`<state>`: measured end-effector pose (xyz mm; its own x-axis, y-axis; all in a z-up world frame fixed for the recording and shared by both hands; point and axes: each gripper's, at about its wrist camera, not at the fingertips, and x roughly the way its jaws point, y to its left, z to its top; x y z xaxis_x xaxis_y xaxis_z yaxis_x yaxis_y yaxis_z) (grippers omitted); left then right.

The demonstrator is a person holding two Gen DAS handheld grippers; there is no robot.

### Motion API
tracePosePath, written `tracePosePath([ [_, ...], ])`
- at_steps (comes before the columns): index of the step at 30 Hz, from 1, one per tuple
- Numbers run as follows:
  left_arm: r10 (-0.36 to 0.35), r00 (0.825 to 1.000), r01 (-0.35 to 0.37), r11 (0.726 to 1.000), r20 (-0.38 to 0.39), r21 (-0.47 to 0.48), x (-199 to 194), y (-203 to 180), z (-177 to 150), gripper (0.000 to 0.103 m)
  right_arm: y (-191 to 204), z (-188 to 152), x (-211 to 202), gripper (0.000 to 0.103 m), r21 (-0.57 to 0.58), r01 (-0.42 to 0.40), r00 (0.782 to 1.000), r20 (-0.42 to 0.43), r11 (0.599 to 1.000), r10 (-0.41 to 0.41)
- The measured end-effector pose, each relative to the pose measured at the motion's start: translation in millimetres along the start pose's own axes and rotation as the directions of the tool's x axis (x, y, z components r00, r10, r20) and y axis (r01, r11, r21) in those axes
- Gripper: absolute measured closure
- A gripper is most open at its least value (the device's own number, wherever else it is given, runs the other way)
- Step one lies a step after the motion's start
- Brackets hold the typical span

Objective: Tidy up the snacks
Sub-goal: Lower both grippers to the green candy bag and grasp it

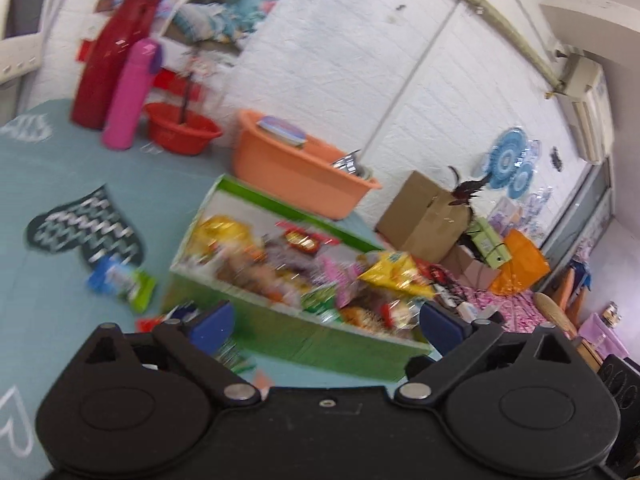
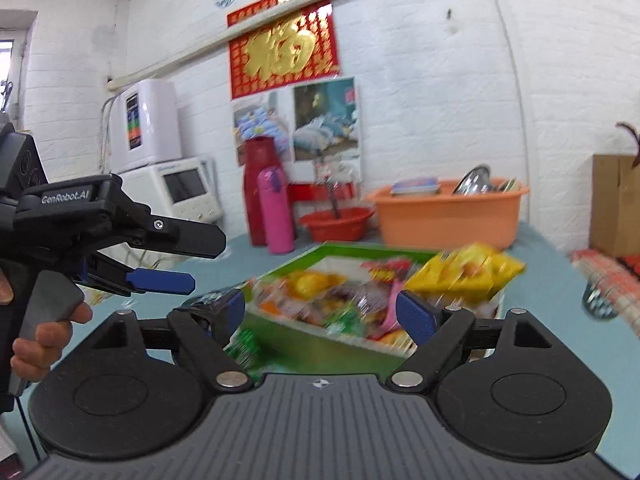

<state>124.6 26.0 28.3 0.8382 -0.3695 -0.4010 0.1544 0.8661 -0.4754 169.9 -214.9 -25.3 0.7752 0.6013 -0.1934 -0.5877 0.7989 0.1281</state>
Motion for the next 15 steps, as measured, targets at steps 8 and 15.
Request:
tracePosePath([
  [8,0.114,0.992,-0.118,0.990,-0.053,-0.078,1.6,51.4,-27.6,0.000,29.2,-32.4,14.0,0.000,0.015,-0.064,0.986,-0.151,0.998,0.066],
  [15,0.100,0.993,-0.108,0.986,-0.069,-0.128,13.4,74.3,-16.3,0.010,43.5,-34.0,23.1,0.000,-0.022,-0.087,0.978,-0.191,0.996,0.081],
])
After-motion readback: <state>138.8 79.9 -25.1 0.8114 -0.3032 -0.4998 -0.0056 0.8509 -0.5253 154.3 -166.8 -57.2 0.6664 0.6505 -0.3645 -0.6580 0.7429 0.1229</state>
